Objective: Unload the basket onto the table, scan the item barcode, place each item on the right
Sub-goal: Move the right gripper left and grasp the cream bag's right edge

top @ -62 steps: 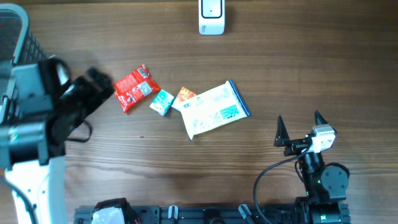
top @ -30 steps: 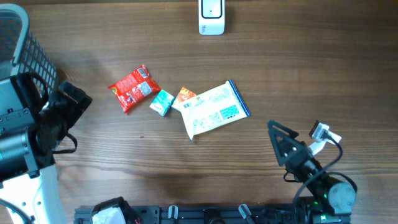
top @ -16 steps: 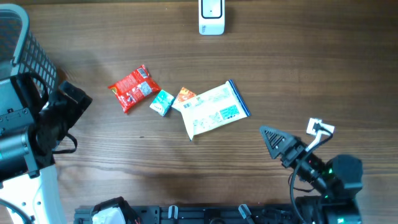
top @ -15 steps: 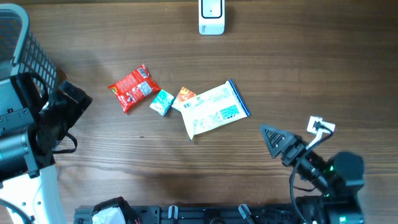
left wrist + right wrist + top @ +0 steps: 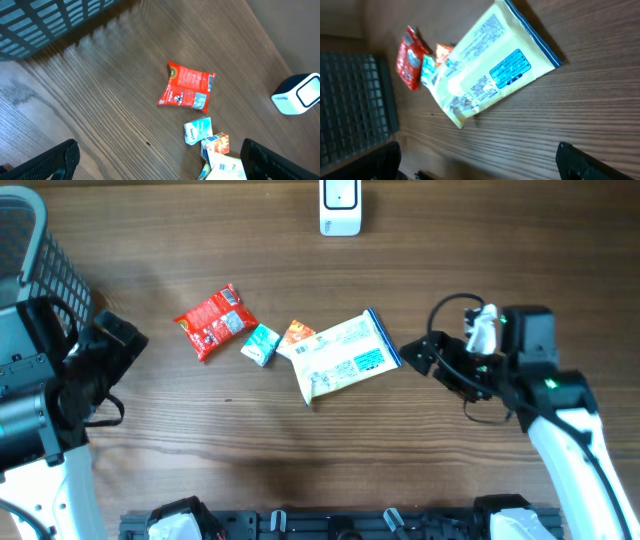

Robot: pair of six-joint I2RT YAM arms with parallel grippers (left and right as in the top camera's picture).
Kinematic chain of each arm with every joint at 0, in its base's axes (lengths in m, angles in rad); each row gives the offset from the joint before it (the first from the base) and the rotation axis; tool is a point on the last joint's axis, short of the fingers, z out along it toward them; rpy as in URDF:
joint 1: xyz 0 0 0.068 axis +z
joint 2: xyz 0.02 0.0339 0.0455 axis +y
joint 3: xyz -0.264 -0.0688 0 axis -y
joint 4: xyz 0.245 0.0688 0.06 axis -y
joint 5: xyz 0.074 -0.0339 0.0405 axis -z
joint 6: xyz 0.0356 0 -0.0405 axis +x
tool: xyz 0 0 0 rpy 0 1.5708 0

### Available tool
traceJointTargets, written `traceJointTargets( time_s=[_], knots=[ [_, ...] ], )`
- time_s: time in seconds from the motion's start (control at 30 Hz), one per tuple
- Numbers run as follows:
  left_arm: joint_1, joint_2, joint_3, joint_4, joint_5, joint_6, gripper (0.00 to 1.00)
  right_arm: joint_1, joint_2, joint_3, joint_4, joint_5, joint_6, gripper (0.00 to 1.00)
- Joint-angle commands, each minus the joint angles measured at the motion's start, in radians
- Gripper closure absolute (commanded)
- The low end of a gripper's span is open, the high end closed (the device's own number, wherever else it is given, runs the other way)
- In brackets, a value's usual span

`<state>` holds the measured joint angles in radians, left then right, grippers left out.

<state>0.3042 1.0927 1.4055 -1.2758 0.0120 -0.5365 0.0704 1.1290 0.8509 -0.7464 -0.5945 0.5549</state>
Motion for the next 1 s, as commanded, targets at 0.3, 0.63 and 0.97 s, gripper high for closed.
traceJointTargets(
  time_s=[0.3,0.63,0.97],
  knots=[
    [0.006,-0.003,0.006,0.003,-0.013,0.005,0.0,0.022,0.365,0.025,0.156,0.041,0.063,0.0],
    [0.006,-0.003,0.006,0.003,-0.013,0.005,0.0,0.022,0.634,0.025,0.286,-0.114,0.074,0.0],
    [0.006,-0.003,0.006,0.003,-0.013,0.005,0.0,0.107,0.731,0.025,0.367,-0.137,0.201,0.0]
  ],
)
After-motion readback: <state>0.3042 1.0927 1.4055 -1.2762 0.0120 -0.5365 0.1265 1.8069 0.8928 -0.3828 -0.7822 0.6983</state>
